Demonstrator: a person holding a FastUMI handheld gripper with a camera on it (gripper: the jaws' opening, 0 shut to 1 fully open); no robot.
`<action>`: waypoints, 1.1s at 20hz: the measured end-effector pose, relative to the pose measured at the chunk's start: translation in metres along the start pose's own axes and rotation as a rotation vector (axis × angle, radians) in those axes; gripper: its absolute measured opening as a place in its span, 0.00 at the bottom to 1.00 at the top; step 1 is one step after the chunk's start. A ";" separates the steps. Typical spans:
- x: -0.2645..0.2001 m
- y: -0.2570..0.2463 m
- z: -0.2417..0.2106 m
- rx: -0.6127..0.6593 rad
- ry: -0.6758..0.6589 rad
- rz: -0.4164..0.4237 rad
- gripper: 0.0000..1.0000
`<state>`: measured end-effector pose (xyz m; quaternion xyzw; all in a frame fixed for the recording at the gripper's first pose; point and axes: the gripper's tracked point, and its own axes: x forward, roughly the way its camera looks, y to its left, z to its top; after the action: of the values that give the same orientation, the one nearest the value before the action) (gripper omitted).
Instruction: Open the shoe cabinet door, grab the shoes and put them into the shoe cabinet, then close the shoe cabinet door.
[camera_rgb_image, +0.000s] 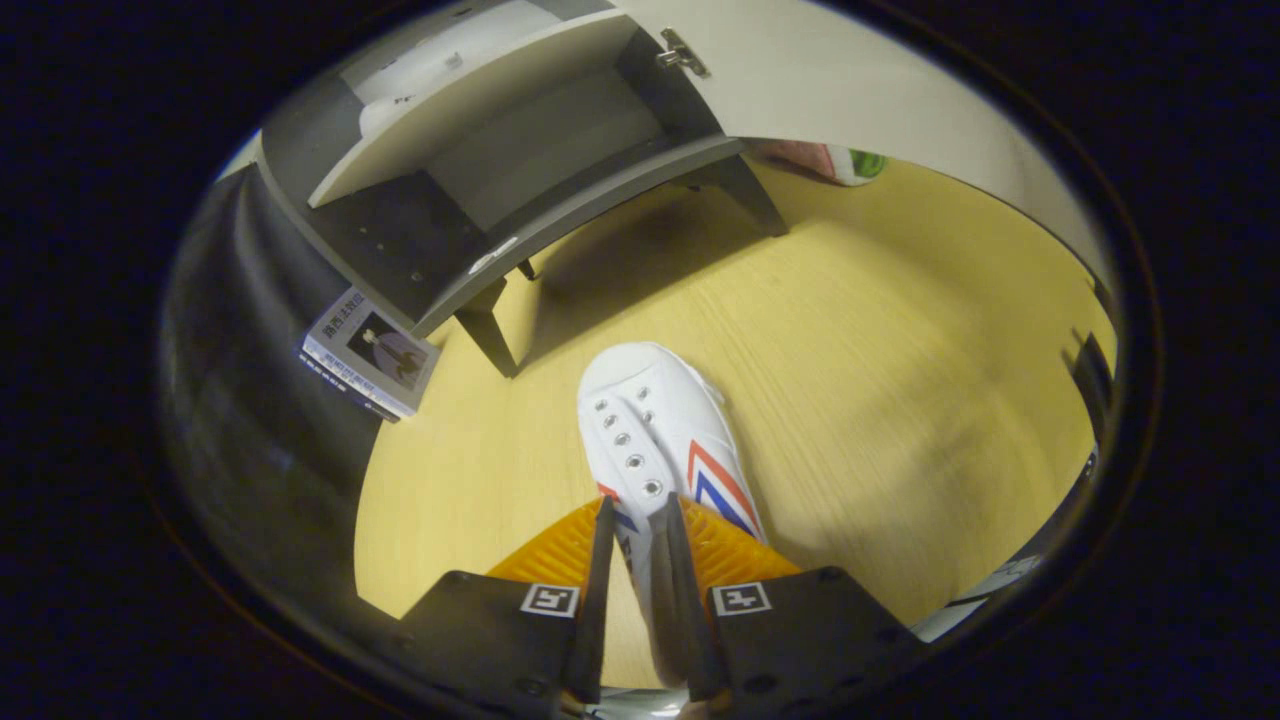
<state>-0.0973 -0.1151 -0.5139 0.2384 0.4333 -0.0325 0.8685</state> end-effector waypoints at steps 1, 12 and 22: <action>0.001 0.001 0.000 0.006 -0.002 -0.006 0.40; 0.004 0.006 -0.004 0.053 0.028 -0.044 0.53; 0.018 0.037 0.027 -0.152 -0.029 -0.028 0.56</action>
<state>-0.0566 -0.0912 -0.4993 0.1653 0.4250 -0.0150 0.8899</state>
